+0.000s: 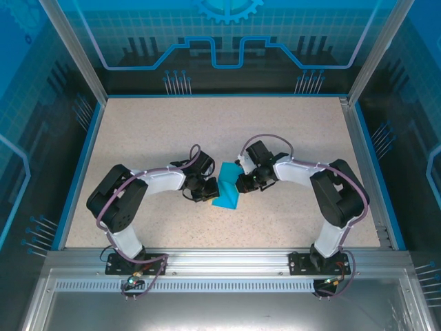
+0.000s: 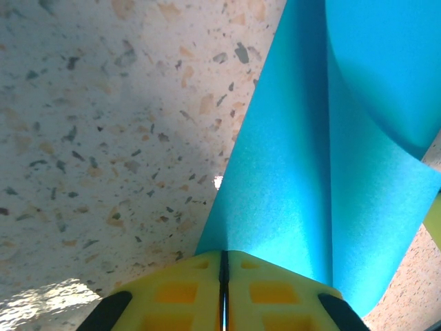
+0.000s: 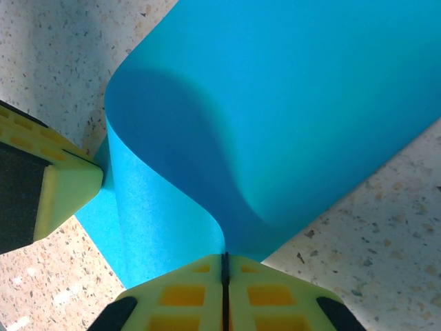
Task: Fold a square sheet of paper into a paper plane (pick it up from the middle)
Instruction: Fold the triangle a second time at the center of the table.
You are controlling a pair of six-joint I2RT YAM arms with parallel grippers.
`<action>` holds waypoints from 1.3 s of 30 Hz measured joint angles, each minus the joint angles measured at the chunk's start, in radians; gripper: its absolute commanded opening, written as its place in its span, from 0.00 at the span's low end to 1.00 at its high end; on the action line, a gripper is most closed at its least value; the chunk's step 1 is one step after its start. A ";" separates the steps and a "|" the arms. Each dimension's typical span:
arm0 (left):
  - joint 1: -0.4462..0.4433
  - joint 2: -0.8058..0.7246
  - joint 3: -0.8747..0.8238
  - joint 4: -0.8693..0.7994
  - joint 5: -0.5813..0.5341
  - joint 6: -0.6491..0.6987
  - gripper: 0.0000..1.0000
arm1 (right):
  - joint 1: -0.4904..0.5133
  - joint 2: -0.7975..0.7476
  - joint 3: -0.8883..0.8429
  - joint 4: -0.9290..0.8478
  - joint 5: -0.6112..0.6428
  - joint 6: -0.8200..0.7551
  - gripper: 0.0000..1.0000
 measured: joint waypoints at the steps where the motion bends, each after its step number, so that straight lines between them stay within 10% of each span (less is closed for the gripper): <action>1: 0.000 0.000 0.000 0.000 0.000 0.000 0.11 | 0.000 0.003 0.001 -0.002 0.002 0.000 0.09; 39: 0.000 0.002 0.000 0.001 0.000 0.003 0.11 | 0.000 0.056 0.026 -0.010 0.026 0.000 0.09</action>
